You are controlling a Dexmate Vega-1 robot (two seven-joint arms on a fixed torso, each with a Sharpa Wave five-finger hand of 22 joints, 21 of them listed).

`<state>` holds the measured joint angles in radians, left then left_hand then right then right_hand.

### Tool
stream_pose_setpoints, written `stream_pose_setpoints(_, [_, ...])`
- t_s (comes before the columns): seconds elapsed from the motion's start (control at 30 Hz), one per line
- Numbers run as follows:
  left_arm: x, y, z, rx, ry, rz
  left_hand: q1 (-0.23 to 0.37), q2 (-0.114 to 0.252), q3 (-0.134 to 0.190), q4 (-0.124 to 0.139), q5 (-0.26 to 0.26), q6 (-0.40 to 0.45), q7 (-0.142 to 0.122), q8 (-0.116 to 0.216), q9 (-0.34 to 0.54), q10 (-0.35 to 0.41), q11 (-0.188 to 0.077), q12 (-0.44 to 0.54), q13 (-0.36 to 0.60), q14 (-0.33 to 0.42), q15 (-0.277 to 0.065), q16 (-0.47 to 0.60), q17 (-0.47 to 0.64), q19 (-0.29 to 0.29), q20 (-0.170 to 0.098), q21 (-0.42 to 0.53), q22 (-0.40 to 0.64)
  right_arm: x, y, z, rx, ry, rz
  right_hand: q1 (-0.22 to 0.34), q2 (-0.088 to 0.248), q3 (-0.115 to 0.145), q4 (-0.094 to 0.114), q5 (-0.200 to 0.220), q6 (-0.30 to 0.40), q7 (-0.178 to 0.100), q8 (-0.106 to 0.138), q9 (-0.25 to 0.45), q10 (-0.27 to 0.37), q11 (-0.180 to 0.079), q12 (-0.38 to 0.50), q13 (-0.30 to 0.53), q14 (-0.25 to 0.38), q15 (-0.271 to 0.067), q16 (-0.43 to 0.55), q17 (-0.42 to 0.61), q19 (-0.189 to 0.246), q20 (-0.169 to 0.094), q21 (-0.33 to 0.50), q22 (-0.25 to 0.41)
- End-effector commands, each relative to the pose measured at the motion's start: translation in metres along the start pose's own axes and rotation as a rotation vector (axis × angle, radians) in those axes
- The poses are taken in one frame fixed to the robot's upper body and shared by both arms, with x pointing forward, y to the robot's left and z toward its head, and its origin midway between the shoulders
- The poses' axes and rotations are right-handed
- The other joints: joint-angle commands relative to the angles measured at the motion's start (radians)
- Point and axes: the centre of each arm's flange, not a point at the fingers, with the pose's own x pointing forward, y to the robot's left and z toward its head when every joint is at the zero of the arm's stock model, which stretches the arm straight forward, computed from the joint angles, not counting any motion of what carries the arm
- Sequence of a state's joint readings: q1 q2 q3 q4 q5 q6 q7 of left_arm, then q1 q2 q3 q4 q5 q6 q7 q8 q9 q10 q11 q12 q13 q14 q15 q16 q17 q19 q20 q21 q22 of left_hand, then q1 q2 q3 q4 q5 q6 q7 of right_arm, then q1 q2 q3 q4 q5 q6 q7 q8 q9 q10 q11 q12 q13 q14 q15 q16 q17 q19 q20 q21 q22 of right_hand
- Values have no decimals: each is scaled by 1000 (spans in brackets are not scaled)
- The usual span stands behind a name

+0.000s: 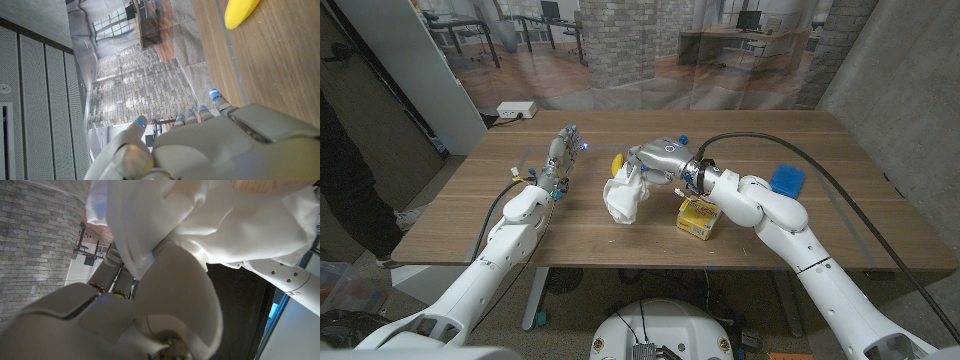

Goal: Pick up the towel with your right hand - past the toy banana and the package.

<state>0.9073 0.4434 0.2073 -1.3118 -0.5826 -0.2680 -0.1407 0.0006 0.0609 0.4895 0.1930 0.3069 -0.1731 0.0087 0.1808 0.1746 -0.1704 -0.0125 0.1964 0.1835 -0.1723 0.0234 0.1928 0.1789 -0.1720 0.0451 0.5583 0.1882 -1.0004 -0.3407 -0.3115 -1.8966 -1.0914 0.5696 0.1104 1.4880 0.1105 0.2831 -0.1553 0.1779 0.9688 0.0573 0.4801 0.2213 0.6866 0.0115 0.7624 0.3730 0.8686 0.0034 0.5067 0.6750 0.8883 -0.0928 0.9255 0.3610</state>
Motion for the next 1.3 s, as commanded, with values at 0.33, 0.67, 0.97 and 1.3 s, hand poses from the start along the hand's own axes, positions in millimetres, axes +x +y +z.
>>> stream_pose_setpoints(0.33, [-1,1,4,5,-6,0,4,120,-1,-1,3,-147,-6,3,2,-164,3,3,3,-193,5,1,4,-143,4,-5,2,0,-18,-4,-51,15,-67,28,17,4,2,7,28,14,-7,8,30,18,10,3,160,-230,-12,10,-35,-120,25,-4])
stream_pose_setpoints(0.67, [-2,2,5,3,-12,1,5,120,-1,-1,3,-147,-6,3,2,-165,2,3,3,-192,4,1,4,-143,4,-6,2,1,-24,-4,-79,21,-87,29,16,5,3,7,32,14,-10,12,29,17,11,4,165,-229,-20,15,-42,-120,38,-9])
stream_pose_setpoints(0.97, [-3,3,6,2,-12,0,5,120,-1,-1,3,-147,-6,3,2,-164,3,3,3,-192,5,1,4,-142,3,-7,2,2,-29,-5,-78,30,-89,29,16,6,4,7,31,13,-15,16,26,16,11,3,168,-229,-28,20,-51,-121,50,-14])
stream_pose_setpoints(1.3, [-6,4,7,8,-6,-5,5,120,-1,-1,3,-146,-7,3,2,-163,3,4,3,-192,5,1,4,-141,3,-8,2,-2,-39,-8,-102,59,-128,30,16,7,4,7,32,14,-19,20,25,17,12,5,169,-229,-38,26,-61,-120,64,-20])
